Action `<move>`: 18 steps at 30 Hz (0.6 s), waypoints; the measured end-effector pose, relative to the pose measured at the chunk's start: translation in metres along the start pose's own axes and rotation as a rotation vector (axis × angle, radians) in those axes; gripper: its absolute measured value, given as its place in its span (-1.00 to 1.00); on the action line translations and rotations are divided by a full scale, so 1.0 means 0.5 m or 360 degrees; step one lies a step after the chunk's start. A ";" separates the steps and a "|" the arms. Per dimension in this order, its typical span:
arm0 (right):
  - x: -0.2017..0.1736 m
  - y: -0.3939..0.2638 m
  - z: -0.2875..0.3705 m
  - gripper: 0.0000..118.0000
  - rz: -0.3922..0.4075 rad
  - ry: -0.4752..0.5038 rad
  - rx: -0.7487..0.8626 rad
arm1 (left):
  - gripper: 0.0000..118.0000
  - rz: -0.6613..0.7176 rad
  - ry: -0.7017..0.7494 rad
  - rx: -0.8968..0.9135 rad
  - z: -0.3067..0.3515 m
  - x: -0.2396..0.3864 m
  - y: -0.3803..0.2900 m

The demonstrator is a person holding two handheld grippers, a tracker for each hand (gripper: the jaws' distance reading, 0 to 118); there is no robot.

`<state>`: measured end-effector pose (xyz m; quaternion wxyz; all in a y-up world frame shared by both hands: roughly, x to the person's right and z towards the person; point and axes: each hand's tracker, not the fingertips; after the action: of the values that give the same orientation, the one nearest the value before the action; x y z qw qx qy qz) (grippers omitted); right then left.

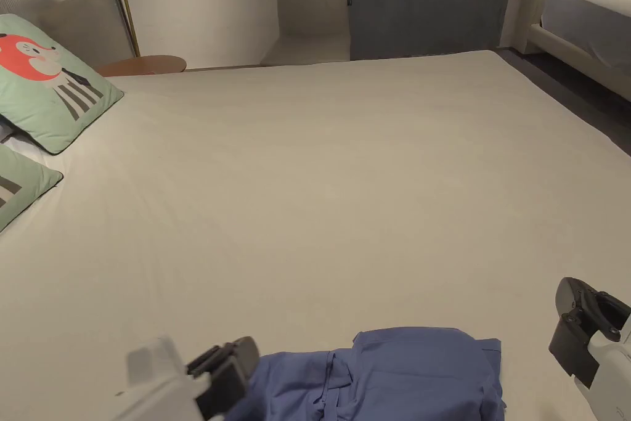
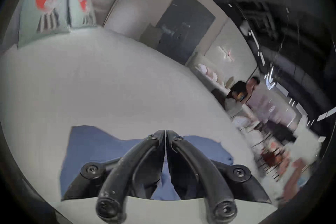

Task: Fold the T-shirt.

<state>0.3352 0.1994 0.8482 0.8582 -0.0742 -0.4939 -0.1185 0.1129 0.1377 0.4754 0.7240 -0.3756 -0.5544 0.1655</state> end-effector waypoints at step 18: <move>-0.058 0.003 0.006 -0.99 0.0070 0.0056 -0.0023 | -0.40 0.0587 -0.0024 -0.0479 -0.069 -0.227 0.002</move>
<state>0.3193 0.2054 0.8246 0.8686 -0.0892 -0.4761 -0.1046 0.1074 0.0515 0.3942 0.6132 -0.5730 -0.5002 0.2133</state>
